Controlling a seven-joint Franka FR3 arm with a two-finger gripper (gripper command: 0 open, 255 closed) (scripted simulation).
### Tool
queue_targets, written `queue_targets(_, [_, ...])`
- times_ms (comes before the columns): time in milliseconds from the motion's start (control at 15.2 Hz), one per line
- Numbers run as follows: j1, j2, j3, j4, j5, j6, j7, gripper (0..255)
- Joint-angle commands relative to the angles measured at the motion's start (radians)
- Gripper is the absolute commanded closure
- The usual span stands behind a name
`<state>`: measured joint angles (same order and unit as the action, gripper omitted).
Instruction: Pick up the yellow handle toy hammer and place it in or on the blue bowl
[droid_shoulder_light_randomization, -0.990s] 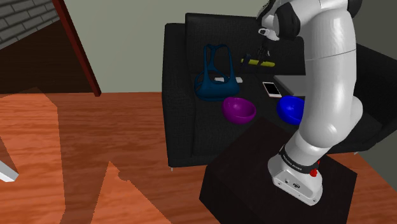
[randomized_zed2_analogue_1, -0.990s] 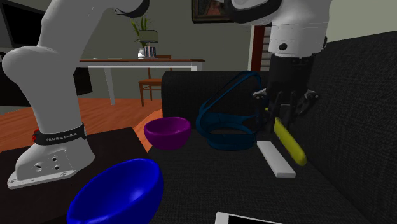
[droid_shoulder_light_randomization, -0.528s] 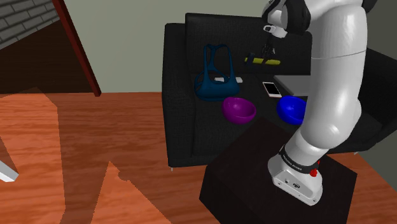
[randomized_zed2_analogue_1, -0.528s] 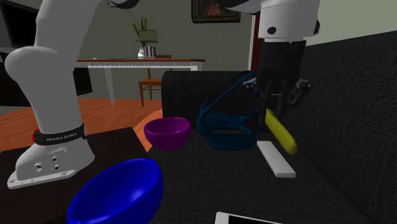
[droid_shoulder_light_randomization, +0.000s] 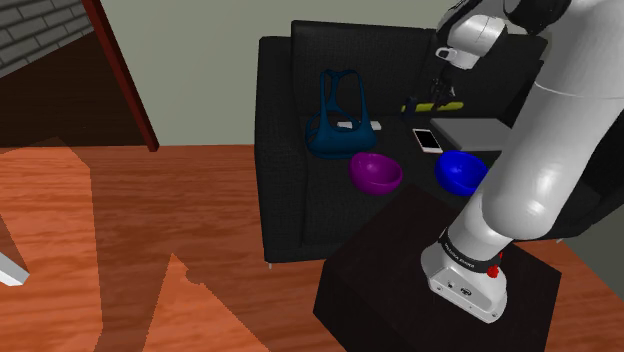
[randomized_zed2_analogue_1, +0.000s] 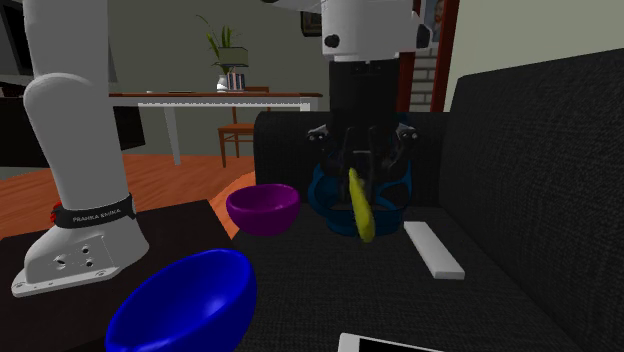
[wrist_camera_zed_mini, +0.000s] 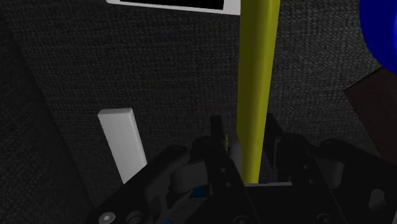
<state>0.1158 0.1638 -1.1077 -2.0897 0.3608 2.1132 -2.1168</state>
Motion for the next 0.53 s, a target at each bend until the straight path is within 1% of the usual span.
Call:
queue_targets(0, [0.054,-0.125,-0.05,-0.091,-0.123,0.048,0.055,255])
queue_targets(66, [0.064,-0.198,-0.063,-0.13,-0.203,0.065,0.097,255])
queue_targets(132, [0.055,-0.272,-0.06,-0.166,-0.286,0.076,0.142,255])
queue_targets(198, [0.027,-0.339,-0.042,-0.2,-0.359,0.081,0.18,255])
queue_targets(330, [-0.056,-0.442,0.013,-0.263,-0.467,0.08,0.227,255])
queue_targets(462, [-0.142,-0.525,0.062,-0.321,-0.547,0.071,0.251,255])
